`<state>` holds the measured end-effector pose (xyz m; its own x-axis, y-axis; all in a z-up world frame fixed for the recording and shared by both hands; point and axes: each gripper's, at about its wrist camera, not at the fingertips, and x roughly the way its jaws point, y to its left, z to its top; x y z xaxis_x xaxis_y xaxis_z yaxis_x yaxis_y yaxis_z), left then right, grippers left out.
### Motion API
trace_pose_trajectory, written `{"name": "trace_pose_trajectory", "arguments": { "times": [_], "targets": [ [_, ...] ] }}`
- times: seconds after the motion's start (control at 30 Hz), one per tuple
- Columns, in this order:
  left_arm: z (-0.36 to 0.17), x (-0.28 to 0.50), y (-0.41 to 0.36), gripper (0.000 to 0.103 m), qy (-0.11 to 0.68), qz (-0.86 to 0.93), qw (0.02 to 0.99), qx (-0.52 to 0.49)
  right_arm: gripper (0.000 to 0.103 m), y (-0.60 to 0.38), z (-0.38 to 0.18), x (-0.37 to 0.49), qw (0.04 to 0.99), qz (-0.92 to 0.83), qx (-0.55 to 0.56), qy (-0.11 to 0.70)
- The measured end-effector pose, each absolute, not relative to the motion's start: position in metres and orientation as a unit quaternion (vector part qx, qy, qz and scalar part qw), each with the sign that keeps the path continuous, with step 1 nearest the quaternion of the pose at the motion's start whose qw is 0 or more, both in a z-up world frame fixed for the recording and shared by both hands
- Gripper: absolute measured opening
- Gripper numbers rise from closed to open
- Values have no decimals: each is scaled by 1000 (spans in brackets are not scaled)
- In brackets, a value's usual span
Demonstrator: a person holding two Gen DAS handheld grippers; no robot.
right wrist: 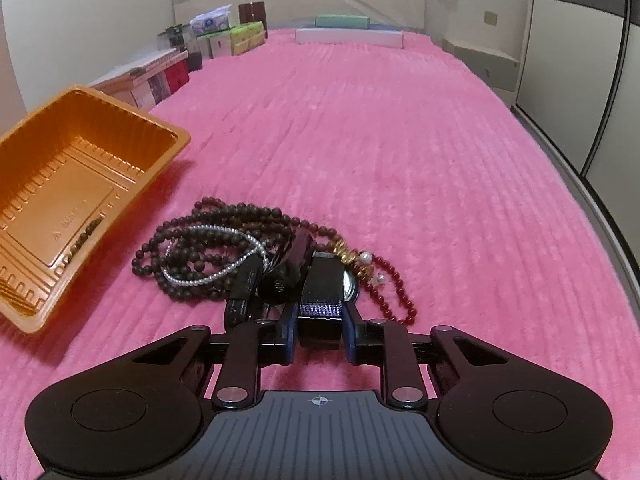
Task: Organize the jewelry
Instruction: 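Drop the bead bracelet into the tray and open the right gripper, then grasp a black watch with the right gripper and release it into the tray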
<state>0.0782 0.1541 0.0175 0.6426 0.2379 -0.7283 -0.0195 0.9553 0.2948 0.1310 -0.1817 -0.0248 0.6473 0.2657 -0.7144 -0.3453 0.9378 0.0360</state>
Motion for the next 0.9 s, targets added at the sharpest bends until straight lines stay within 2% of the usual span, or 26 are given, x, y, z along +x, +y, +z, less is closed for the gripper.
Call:
{"name": "trace_pose_trajectory", "arguments": {
  "times": [0.57,0.9],
  "targets": [
    [18,77,154,3,415,70,897,135,22,-204,24,115,912,173,-68,364],
    [18,78,155,3,415,65,897,137,22,-117,58,117,888,311,-35,336]
  ]
}}
